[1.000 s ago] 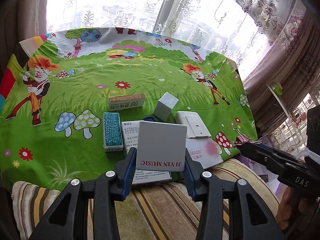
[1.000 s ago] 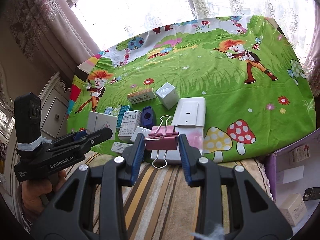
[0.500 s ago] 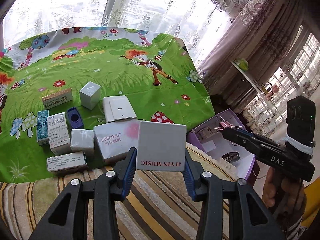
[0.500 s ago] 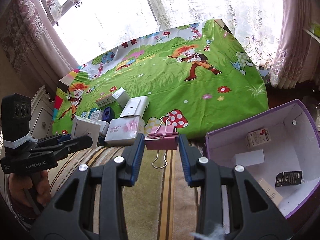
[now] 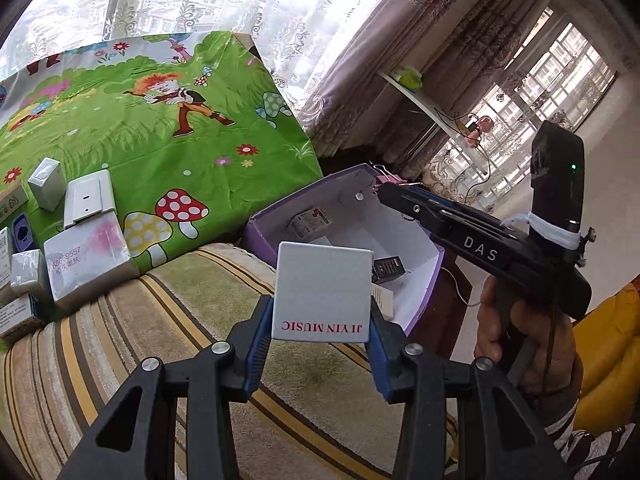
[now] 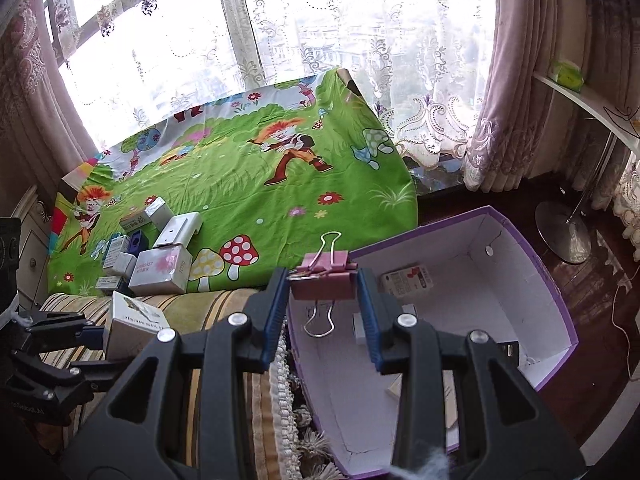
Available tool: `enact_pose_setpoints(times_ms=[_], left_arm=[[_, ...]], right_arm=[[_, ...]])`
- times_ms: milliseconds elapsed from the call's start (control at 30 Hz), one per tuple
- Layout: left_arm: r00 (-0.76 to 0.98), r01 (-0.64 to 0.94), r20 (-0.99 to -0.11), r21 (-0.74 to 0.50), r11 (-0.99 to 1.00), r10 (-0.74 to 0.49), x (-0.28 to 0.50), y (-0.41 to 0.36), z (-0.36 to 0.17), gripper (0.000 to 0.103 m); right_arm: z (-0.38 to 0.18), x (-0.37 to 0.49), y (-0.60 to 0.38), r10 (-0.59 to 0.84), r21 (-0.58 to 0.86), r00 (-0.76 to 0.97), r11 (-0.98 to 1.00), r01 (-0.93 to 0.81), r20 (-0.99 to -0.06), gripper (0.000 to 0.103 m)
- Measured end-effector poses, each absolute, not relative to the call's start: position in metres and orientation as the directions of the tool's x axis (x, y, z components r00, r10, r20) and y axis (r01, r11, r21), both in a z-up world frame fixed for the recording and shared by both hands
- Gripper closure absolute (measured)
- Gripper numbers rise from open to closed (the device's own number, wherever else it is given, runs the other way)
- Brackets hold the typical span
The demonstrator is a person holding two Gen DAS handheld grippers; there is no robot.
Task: Organize rigid objects
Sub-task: 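Carry the JIYIN MUSIC box and pink clip into the purple box, open both tools, then move both open tools back toward the remaining items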
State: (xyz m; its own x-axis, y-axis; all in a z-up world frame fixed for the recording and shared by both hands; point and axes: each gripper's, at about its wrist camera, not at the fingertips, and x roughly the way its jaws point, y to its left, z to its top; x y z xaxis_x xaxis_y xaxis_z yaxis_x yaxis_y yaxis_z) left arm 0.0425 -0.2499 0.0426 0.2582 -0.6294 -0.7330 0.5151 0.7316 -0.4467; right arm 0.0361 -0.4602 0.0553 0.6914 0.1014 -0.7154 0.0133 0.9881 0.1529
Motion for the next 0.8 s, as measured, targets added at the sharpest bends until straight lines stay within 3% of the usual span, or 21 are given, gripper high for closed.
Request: enact_pose_setpoints(times_ms=[200,267,333,567,800], left_arm=[[0.191,0.591,-0.722,-0.456,0.665,-0.665,0.033,-0.278,0.042,0.054],[0.197,0.599,-0.723,-0.446,0.664,-0.663,0.031,-0.281,0.043,0.043],[0.205,0.591,-0.718,-0.451,0.669,-0.665,0.032,-0.277,0.044,0.040],[0.271,0.552,-0.716,-0.432,0.713,-0.643,0.036,-0.267,0.051,0.037],[0.476,0.514,-0.730,-0.222,0.829,-0.491,0.030,-0.264,0.073,0.037]], right_arm=[[0.058,0.031,-0.477,0.048,0.128,0.701,0.990,0.062,-0.712,0.060],[0.059,0.030,-0.482,0.024,0.120,0.708,0.989,0.086,-0.706,0.043],[0.063,0.027,-0.486,0.003,0.116,0.726,0.987,0.107,-0.687,0.022],[0.079,0.020,-0.486,-0.022,0.098,0.766,0.989,0.111,-0.643,0.017],[0.106,0.006,-0.464,-0.073,0.017,0.853,0.995,0.095,-0.517,0.001]])
